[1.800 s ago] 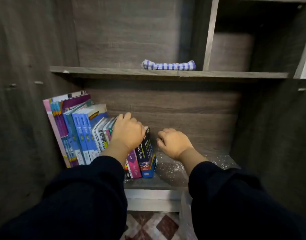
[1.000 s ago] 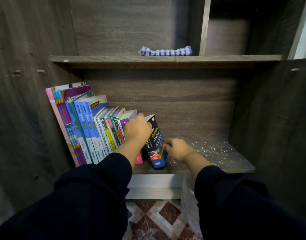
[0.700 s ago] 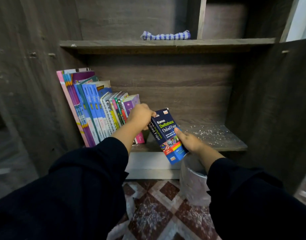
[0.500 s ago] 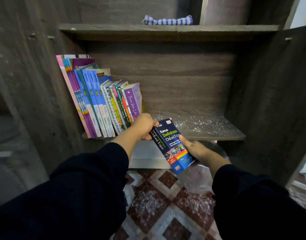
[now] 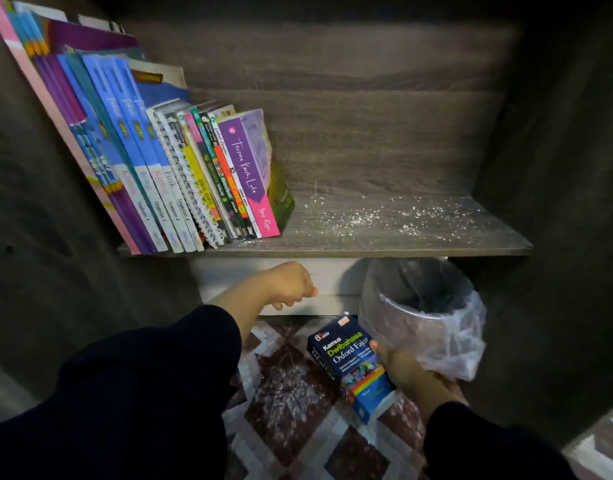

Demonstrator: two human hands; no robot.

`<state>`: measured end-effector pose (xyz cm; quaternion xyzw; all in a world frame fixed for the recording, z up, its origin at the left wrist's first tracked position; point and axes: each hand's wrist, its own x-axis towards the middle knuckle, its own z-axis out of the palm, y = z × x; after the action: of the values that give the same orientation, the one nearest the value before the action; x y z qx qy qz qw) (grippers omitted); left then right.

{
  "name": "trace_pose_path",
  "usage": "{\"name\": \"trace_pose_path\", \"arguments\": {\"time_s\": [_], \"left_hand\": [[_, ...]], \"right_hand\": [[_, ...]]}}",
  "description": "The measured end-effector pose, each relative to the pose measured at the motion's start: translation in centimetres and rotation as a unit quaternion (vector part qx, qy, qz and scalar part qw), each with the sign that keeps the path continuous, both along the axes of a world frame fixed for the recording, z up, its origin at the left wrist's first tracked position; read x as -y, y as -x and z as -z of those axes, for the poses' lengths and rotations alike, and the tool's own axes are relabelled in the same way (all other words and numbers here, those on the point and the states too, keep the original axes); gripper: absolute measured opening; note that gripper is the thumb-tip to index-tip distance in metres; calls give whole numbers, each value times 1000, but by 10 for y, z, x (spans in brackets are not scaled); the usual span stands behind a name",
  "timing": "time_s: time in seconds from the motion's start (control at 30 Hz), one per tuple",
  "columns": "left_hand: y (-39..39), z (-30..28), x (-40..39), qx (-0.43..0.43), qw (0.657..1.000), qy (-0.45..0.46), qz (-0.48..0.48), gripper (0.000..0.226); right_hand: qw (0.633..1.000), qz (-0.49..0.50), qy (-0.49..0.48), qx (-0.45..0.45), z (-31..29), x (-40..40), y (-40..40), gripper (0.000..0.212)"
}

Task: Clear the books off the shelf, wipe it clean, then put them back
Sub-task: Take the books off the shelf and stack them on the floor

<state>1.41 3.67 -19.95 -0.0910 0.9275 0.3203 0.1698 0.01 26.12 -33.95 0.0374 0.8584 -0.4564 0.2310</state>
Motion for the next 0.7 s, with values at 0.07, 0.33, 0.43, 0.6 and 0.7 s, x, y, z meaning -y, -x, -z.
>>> {"name": "trace_pose_path", "arguments": {"time_s": [0.07, 0.33, 0.43, 0.6, 0.7], "left_hand": [[13, 8, 4, -6, 1000, 10, 12, 26], [40, 27, 25, -54, 996, 58, 47, 26], [42, 35, 40, -59, 995, 62, 46, 19], [33, 33, 49, -73, 995, 58, 44, 17], [26, 26, 48, -81, 994, 61, 47, 18]], "right_hand": [[999, 0, -40, -5, 23, 2, 8, 43], [994, 22, -111, 11, 63, 11, 37, 41], [992, -7, -122, -34, 67, 7, 40, 28], [991, -13, -127, -36, 74, 10, 43, 27], [984, -31, -175, 11, 66, 9, 43, 30]]}}
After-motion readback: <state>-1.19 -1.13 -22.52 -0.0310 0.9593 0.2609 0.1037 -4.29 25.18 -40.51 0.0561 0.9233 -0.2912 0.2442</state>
